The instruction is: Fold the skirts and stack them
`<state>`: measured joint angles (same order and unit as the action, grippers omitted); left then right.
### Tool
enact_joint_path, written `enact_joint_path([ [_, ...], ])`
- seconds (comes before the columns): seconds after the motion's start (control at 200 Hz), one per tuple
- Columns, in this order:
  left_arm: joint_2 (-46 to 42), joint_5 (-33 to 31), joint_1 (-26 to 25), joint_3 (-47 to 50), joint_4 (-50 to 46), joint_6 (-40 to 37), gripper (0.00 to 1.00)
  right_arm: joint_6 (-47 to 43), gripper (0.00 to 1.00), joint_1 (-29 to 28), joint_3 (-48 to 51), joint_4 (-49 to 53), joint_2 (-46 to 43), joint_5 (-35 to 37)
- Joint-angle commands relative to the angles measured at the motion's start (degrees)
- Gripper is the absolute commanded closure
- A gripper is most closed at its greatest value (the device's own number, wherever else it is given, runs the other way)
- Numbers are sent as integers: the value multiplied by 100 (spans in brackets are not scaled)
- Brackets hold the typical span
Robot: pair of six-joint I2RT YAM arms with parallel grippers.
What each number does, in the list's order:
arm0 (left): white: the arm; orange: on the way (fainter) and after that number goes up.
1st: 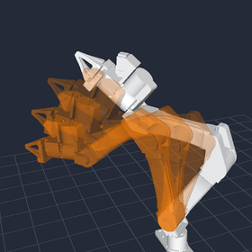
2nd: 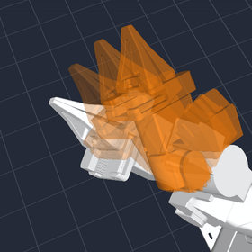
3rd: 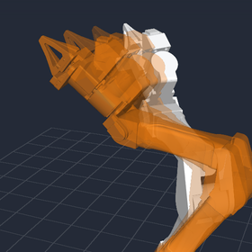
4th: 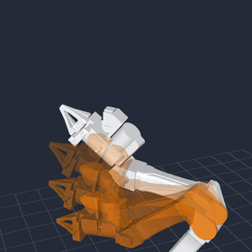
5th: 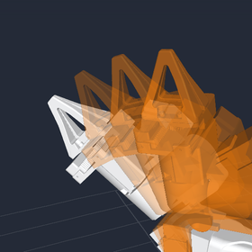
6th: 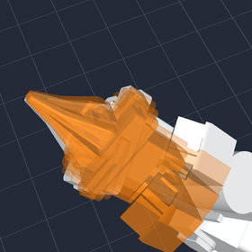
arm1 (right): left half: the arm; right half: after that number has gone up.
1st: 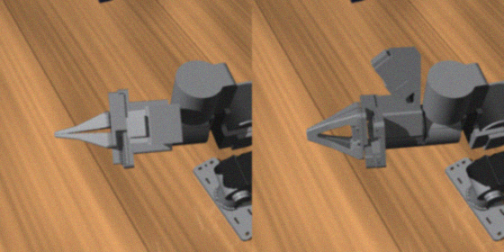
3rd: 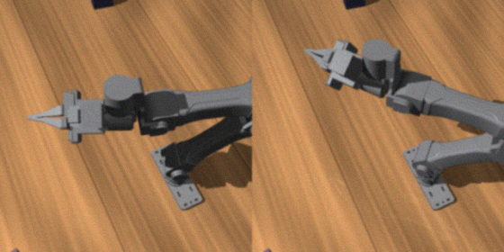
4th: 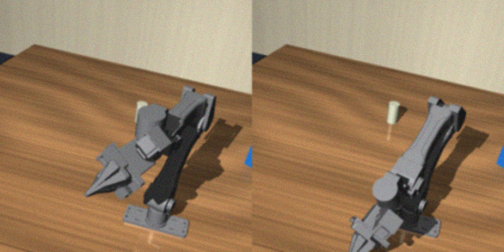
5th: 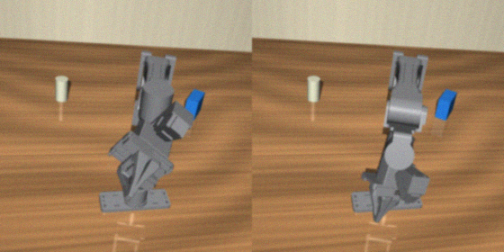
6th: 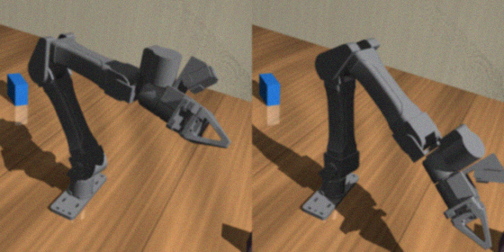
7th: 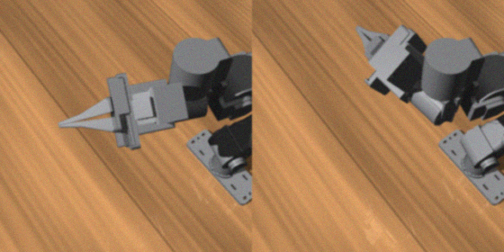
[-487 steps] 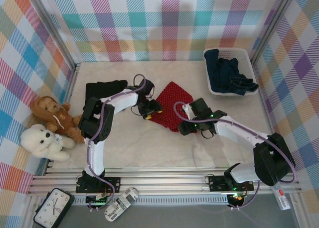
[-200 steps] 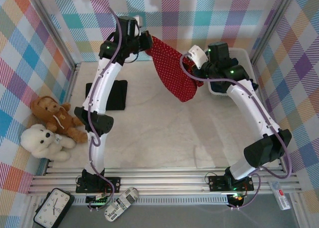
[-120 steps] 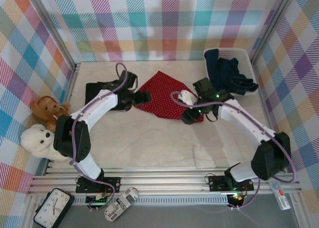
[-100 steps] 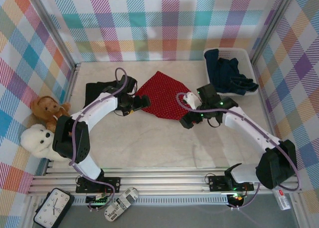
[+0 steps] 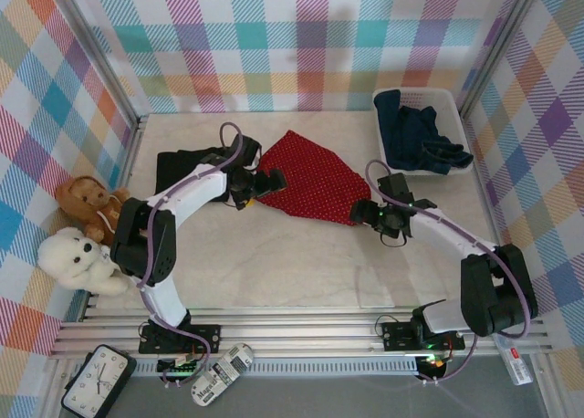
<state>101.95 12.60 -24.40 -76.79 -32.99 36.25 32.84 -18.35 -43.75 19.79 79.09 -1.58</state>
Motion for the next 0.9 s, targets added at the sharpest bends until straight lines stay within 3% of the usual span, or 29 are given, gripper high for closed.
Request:
enact_joint_path([
  [0.0,77,-43,-44,-201,-167,97,0,-437,16,-22,-95,-365,165,-170],
  [0.27,154,-310,-19,-411,-393,40,0,-965,19,-17,-179,-231,373,-58],
  [0.505,209,-340,52,-564,-521,-49,0,-3205,21,-74,-1234,1384,486,-465],
  [0.635,210,-401,85,-580,-516,32,0,-5006,25,-119,-1446,2046,667,68],
  [0.775,246,-391,120,-634,-548,75,0,-6134,27,-115,-1505,2154,906,110],
  [0.895,233,-429,143,-629,-601,84,0,-6588,29,-126,-1462,1878,1066,233],
])
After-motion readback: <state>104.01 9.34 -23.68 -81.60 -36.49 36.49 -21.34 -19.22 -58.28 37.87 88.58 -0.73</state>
